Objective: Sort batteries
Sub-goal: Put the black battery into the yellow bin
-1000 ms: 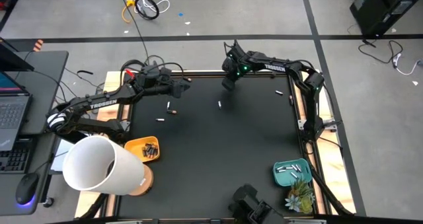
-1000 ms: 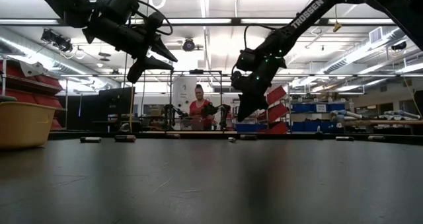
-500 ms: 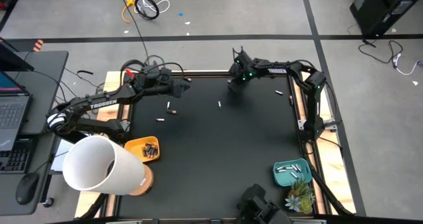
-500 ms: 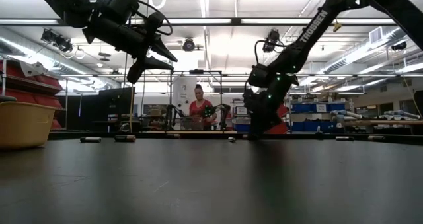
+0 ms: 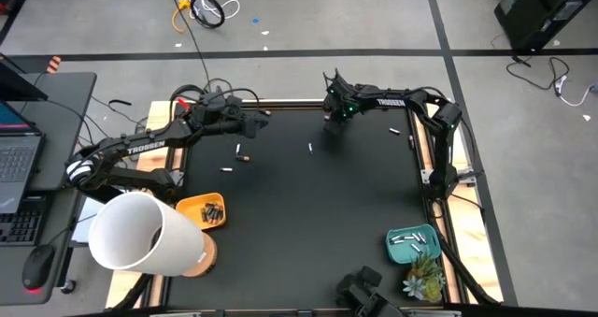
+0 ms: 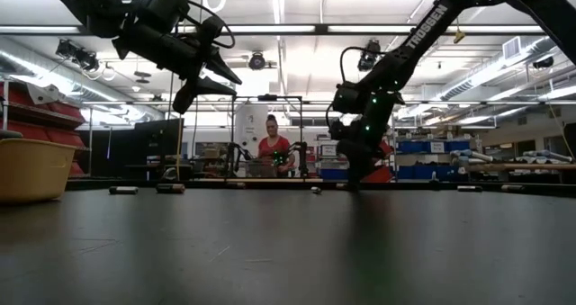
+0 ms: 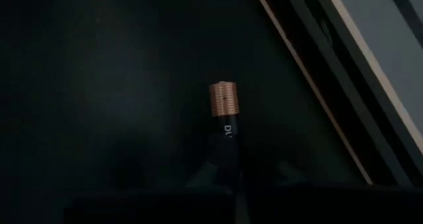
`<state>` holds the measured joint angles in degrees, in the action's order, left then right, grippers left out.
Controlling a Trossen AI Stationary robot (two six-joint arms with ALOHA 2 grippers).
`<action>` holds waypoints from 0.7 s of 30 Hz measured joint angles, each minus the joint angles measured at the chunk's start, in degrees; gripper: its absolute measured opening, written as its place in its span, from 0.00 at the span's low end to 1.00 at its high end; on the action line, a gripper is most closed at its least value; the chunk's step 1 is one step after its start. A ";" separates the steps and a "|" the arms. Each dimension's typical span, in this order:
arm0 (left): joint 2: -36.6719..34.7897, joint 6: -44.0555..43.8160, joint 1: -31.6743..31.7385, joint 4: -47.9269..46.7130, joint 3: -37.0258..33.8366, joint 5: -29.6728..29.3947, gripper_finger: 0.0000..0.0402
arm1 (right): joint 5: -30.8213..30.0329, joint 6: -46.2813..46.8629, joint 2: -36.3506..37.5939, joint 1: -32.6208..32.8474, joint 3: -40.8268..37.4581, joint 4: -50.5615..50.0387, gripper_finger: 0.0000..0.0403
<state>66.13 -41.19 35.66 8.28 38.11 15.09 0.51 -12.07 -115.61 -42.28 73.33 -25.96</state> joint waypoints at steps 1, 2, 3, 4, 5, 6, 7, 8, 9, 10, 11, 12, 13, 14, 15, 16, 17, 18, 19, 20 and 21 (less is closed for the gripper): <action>0.00 0.00 0.00 0.02 0.00 -0.01 0.31 | -0.71 -0.30 0.00 0.15 0.02 -0.56 0.01; 0.00 0.00 0.00 0.02 0.00 -0.01 0.31 | -1.12 -0.73 0.00 0.29 0.02 -1.29 0.00; 0.00 0.00 0.00 0.04 0.00 -0.02 0.31 | -1.26 -1.07 0.00 0.36 0.01 -1.88 0.00; 0.00 0.03 -0.02 0.05 0.00 -0.02 0.31 | -1.28 -1.10 0.00 0.42 0.01 -2.07 0.00; 0.00 0.04 -0.02 0.04 0.00 -0.01 0.31 | -1.29 -1.06 0.00 0.57 0.01 -2.14 0.00; 0.00 0.04 0.00 0.06 0.00 -0.02 0.31 | -1.27 -1.08 -0.02 0.77 0.31 -2.77 0.00; 0.00 0.00 0.00 0.04 0.00 -0.02 0.31 | -0.80 -1.08 -0.10 0.93 0.87 -3.93 0.00; 0.00 0.00 -0.02 0.06 0.00 -0.02 0.31 | -0.21 -1.09 -0.22 1.06 1.54 -5.00 0.00; 0.00 0.00 0.00 0.06 0.00 -0.02 0.31 | 0.40 -1.12 -0.31 1.24 2.34 -5.87 0.00; 0.00 0.00 -0.01 0.06 0.00 -0.02 0.31 | 1.05 -1.12 -0.39 1.37 3.45 -6.88 0.00; 0.00 0.00 -0.01 0.06 0.00 -0.02 0.31 | 1.55 -1.10 -0.51 1.55 4.65 -8.16 0.00; 0.00 0.00 -0.01 0.06 0.00 -0.02 0.31 | 2.15 -1.13 -0.72 1.78 5.93 -9.71 0.00; 0.00 0.00 0.00 0.06 0.00 -0.02 0.31 | 3.05 -1.21 -0.89 2.01 7.16 -11.08 0.00; 0.00 0.00 0.00 0.06 0.00 -0.02 0.31 | 4.12 -1.32 -1.00 2.10 8.31 -12.02 0.00; 0.00 0.00 0.00 0.06 0.00 -0.02 0.31 | 5.15 -1.38 -1.03 2.24 9.64 -12.74 0.00; 0.00 0.00 -0.02 0.06 0.00 -0.02 0.31 | 6.32 -1.40 -0.99 2.25 11.16 -13.49 0.00; 0.00 0.00 -0.02 0.06 0.00 -0.02 0.31 | 7.17 -1.41 -0.87 2.21 12.53 -14.25 0.00; 0.00 0.00 0.00 0.06 0.00 -0.02 0.31 | 7.81 -1.41 -0.74 2.21 13.63 -15.16 0.00; 0.00 0.00 0.00 0.04 0.00 -0.02 0.31 | 8.44 -1.41 -0.72 2.23 14.58 -16.23 0.00; 0.00 0.00 0.00 0.04 0.00 -0.02 0.31 | 8.59 -1.41 -0.74 2.31 15.47 -17.13 0.00; 0.00 0.00 0.00 0.04 0.00 -0.02 0.31 | 8.98 -1.47 -0.76 2.47 16.56 -18.06 0.00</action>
<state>66.13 -41.19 35.66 8.32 38.11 15.07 9.49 -13.54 -116.38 -39.81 89.89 -44.02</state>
